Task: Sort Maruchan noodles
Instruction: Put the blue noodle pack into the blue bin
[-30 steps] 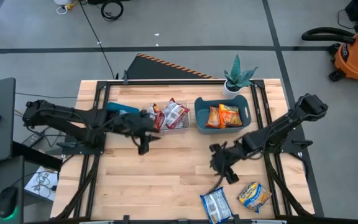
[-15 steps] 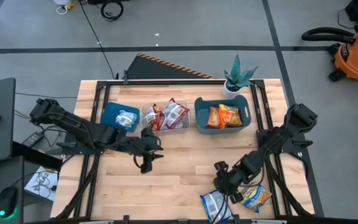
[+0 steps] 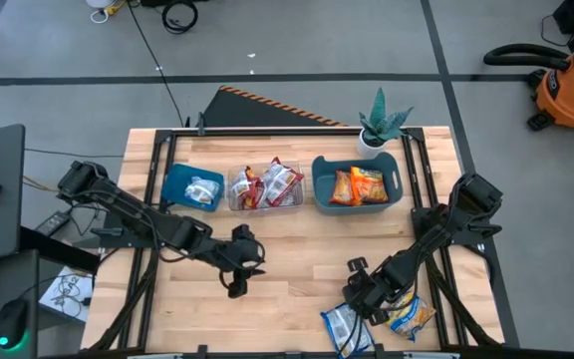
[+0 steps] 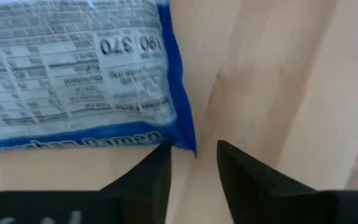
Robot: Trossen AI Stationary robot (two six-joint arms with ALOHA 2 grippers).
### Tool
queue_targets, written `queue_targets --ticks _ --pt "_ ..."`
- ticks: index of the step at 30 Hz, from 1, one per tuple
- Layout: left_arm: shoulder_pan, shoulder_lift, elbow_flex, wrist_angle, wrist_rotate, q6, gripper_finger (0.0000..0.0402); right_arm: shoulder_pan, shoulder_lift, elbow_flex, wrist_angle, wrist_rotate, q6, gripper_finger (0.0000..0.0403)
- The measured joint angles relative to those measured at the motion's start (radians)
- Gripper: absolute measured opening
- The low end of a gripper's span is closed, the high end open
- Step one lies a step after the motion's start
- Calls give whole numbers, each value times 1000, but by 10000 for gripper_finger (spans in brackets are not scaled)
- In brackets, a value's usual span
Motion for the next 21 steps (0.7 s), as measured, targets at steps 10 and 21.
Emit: queue_targets --ticks 10,21 --pt "-22 23 -2 35 -12 -41 141 -11 9 0 -3 22 -61 15" --pt "-18 82 -2 65 0 -37 141 -51 -19 0 -35 -26 -24 20"
